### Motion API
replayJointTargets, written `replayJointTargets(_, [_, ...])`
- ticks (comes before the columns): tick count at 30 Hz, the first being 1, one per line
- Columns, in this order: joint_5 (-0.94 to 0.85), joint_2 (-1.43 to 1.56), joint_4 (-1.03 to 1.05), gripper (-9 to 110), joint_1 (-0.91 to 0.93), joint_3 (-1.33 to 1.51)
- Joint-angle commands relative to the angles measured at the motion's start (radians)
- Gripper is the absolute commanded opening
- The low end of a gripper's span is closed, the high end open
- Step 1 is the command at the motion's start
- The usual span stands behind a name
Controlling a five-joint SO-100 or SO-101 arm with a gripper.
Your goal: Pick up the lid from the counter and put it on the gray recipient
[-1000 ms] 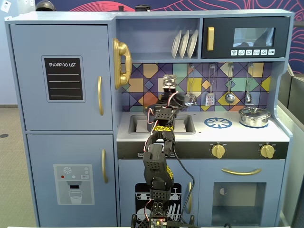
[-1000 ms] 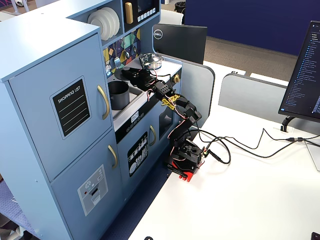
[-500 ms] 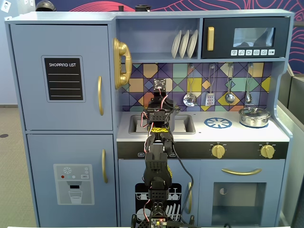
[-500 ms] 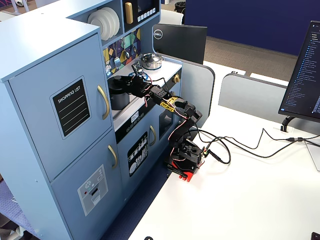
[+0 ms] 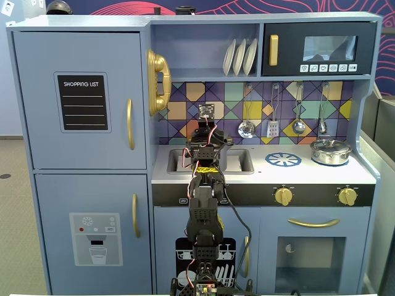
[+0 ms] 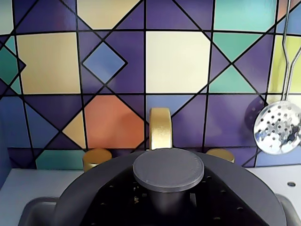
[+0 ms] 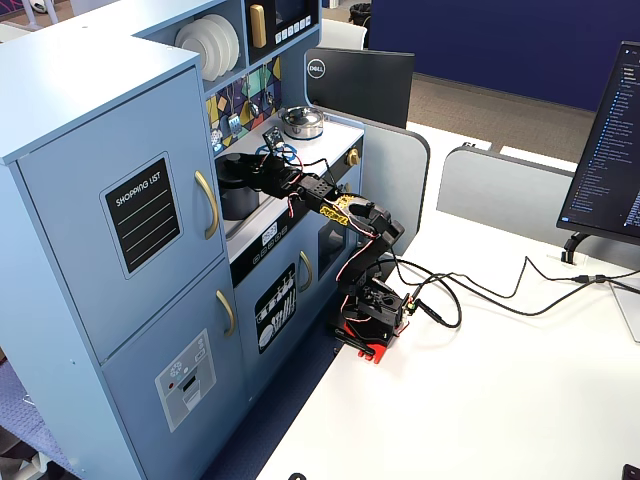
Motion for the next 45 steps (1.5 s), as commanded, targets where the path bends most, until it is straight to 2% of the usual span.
replayJointTargets(1, [-0.002, 0.003, -0.044, 0, 0.014, -0.012])
replayJointTargets(21, [-0.002, -0.012, -0.1, 0, 0.015, 0.064])
replayJointTargets(27, [-0.002, 0.031, -0.074, 13, 0.009, 0.117])
replayJointTargets(33, [-0.008, 0.1, -0.014, 15, 0.008, 0.13])
replayJointTargets(39, [-0.015, 0.265, 0.222, 15, -0.003, 0.055])
replayJointTargets(45, [0.02, 0.574, 0.816, 11, -0.049, -0.041])
